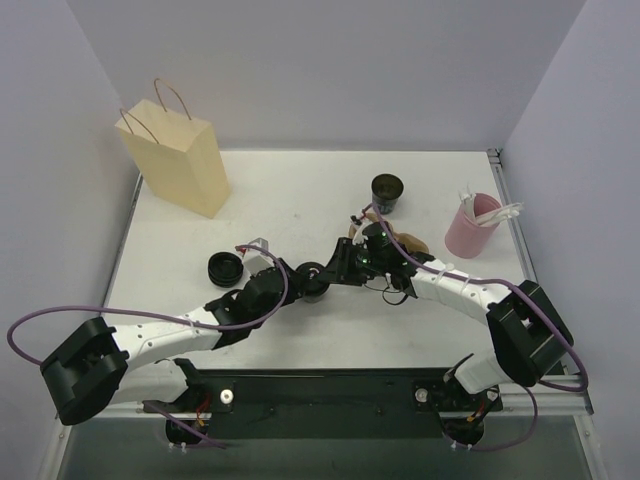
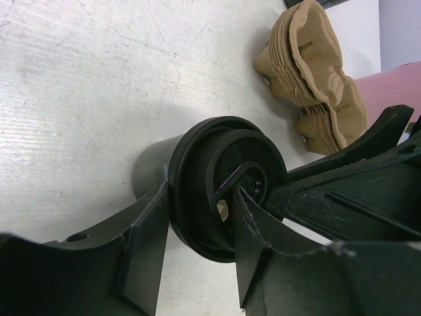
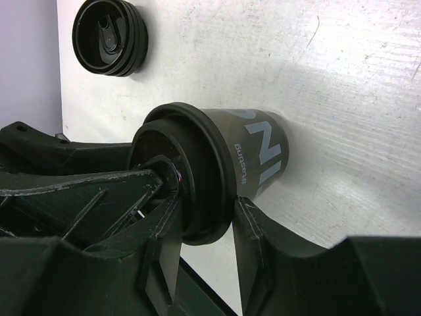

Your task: Pack the takeout coffee

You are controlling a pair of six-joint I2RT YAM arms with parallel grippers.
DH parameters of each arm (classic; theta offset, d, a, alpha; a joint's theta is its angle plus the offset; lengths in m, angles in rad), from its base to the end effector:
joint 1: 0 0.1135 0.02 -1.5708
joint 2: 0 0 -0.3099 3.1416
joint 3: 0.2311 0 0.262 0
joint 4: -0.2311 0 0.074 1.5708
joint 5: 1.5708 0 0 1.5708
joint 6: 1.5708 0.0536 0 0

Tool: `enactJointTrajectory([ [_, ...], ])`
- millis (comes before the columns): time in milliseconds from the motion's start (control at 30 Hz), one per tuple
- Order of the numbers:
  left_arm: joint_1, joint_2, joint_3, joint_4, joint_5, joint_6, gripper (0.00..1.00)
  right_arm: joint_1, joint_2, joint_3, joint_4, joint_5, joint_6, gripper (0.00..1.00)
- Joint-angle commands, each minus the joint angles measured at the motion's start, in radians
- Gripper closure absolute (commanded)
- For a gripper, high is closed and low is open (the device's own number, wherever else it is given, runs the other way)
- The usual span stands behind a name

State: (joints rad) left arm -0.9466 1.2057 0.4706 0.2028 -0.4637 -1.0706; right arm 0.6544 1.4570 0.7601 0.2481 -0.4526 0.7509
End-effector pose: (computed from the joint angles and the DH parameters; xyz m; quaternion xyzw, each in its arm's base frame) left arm 0.1620 -0.1839 0.2146 -0.1662 0.8363 -0.3023 0.4262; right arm 0.2468 0.2189 0.2507 -0.0794 0.8299 0.4800 0.2729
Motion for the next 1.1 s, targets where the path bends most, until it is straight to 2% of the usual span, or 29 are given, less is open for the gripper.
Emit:
enactJointTrajectory([
  [0,-0.029,0.080,-0.023,-0.270,0.278,0.031,0.51,0.022,0.031,0.002,-0.047,-0.003,-0.015,0.66],
  [67,-0.021,0.074,-0.015,-0.273,0.280,0.034,0.51,0.022,0.029,0.004,-0.047,0.003,-0.019,0.66],
  [200,-0.005,0.055,0.006,-0.279,0.303,0.061,0.50,0.019,0.071,0.051,-0.092,0.009,-0.050,0.74],
  [400,0.058,0.003,0.060,-0.324,0.352,0.135,0.46,0.019,0.147,0.122,-0.223,0.014,-0.134,0.80],
  [800,0.201,-0.028,0.181,-0.390,0.509,0.340,0.37,0.021,0.197,0.199,-0.337,-0.006,-0.225,0.83],
  [1067,0.284,0.028,0.201,-0.375,0.583,0.432,0.37,0.021,0.243,0.248,-0.363,-0.038,-0.269,0.84],
])
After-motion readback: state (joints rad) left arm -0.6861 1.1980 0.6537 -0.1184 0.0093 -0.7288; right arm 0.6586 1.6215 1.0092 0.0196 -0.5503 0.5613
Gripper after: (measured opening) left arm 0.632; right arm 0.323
